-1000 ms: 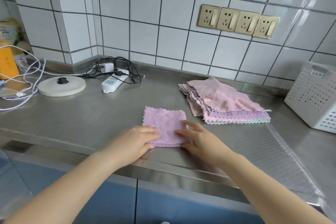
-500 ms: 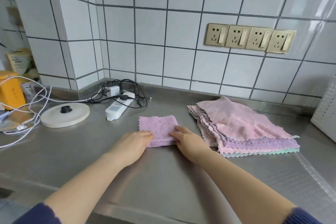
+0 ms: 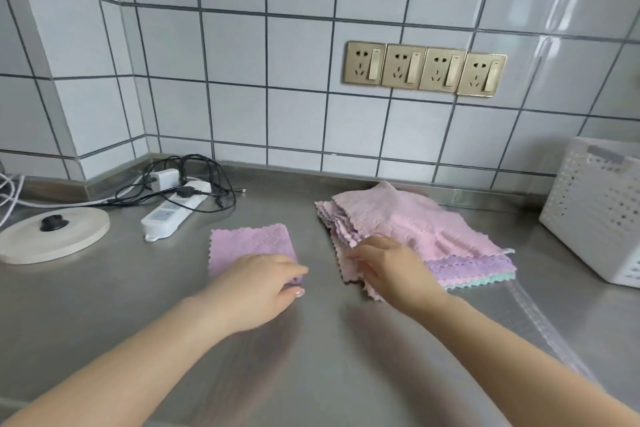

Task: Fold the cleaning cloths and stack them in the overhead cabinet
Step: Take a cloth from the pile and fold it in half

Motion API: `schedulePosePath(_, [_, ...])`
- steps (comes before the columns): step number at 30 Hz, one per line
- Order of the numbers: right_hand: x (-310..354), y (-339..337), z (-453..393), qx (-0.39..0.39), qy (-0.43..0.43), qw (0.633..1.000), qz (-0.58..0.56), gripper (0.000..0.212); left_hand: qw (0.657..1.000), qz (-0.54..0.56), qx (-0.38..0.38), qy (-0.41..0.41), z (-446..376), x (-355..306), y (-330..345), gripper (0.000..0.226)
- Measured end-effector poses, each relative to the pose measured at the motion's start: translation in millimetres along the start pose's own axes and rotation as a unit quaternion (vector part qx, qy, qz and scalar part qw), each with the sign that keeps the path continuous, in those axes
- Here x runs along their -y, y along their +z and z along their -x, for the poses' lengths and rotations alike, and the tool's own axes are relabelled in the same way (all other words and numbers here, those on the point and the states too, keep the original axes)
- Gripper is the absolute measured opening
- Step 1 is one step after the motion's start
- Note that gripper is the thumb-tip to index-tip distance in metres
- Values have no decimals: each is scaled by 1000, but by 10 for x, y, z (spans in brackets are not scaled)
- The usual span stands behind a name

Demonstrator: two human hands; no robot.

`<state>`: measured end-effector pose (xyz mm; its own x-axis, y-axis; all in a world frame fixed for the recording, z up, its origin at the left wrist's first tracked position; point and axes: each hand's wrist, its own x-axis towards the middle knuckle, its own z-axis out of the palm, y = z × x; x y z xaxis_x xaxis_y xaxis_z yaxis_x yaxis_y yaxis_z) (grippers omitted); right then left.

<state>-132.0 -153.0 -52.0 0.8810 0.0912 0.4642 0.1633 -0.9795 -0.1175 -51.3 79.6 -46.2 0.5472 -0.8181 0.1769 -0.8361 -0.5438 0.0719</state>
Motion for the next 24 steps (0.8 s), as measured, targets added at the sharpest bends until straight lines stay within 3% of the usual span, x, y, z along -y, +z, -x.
schedulePosePath(3, [-468,-256,165,-22,87,994,57,21,995,82,-53,31,-502,-474,39,32])
schedulePosePath(8, [-968,-439,448,68,221,967,107,31,991,92,-95,16,-1083,-898,170,26])
schedulePosePath(12, [-1117,-419,519,62,236,962,124,33,997,-3,-82,3,-1257,-996,252,16])
schedulePosePath(17, [-1136,-361,426,40,247,962,112,27,994,-6,-109,-8,-1370,-902,333,21])
schedulePosePath(24, [-1118,-229,335,7,224,971,87,30,966,196,-131,-105,-1376,-877,234,16])
